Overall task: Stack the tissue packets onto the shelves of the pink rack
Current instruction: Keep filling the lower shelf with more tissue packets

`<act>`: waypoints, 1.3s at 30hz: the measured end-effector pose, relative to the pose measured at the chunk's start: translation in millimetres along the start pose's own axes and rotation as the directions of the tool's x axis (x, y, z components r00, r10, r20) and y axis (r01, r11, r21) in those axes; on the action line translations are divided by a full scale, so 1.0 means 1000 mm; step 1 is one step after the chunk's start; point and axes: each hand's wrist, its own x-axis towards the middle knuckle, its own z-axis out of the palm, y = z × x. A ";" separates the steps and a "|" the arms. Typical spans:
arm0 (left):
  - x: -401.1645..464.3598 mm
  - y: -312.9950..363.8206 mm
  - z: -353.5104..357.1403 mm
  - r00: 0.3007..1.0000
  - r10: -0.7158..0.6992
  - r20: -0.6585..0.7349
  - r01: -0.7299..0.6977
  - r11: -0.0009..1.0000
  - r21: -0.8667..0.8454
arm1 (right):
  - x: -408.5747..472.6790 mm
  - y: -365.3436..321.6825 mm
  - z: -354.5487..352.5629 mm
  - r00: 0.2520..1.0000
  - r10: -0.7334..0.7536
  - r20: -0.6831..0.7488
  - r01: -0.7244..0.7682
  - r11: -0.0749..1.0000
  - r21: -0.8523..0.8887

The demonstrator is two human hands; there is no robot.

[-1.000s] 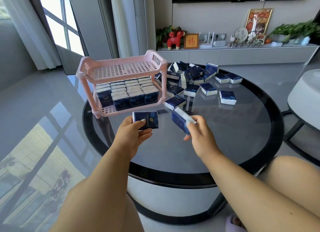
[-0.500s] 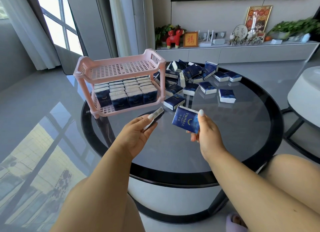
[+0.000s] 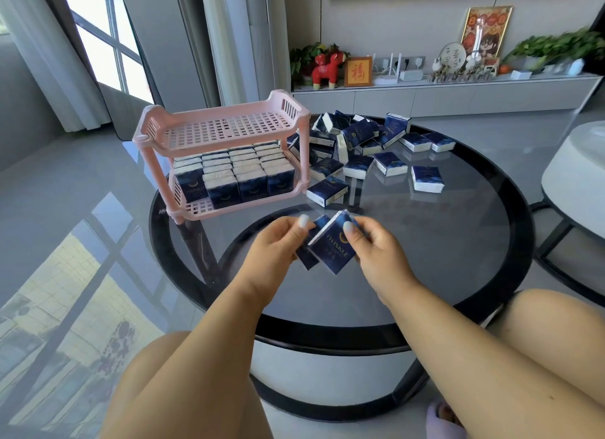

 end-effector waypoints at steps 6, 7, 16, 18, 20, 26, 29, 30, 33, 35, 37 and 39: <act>-0.001 -0.003 0.002 1.000 0.019 -0.014 -0.019 1.000 0.012 | -0.003 -0.002 0.003 0.997 -0.078 0.019 0.081 0.966 -0.247; -0.002 -0.002 0.001 1.000 0.026 -0.006 -0.026 1.000 0.006 | -0.003 -0.002 0.004 0.996 -0.075 0.044 0.083 0.964 -0.252; -0.007 0.015 -0.016 0.984 0.167 0.065 -0.151 0.579 0.801 | -0.009 -0.007 0.009 0.987 -0.124 0.104 0.156 0.906 -0.394; -0.008 0.018 -0.019 0.991 0.091 0.096 -0.131 0.612 0.780 | -0.010 -0.008 0.009 0.989 -0.129 0.073 0.148 0.893 -0.426; -0.007 0.018 -0.022 0.995 0.042 0.088 -0.094 0.650 0.754 | -0.010 -0.008 0.009 0.993 -0.080 0.086 0.107 0.915 -0.390; -0.002 0.010 -0.032 0.990 -0.142 0.020 0.118 0.887 0.446 | -0.001 -0.026 0.012 0.993 0.004 0.120 0.012 0.992 -0.129; -0.004 0.011 -0.034 0.969 -0.241 0.048 0.230 0.957 0.175 | 0.008 -0.032 0.011 0.988 -0.016 0.152 0.035 0.992 -0.121; -0.004 0.012 -0.034 0.966 -0.251 0.061 0.242 0.961 0.131 | 0.011 -0.033 0.011 0.985 -0.024 0.171 0.050 0.988 -0.144; -0.008 0.016 -0.029 0.966 -0.238 0.103 0.229 0.969 0.092 | 0.016 -0.031 0.013 0.968 -0.099 0.231 0.160 0.951 -0.264; -0.009 0.015 -0.026 0.976 -0.185 0.117 0.158 0.965 0.211 | 0.016 -0.028 0.016 0.953 -0.140 0.267 0.220 0.930 -0.296; -0.008 0.013 -0.025 0.989 -0.112 0.096 0.069 0.927 0.368 | 0.015 -0.026 0.020 0.958 -0.136 0.251 0.211 0.930 -0.300; -0.005 0.009 -0.027 0.998 -0.035 0.045 0.008 0.865 0.501 | 0.015 -0.028 0.021 0.966 -0.140 0.216 0.209 0.917 -0.340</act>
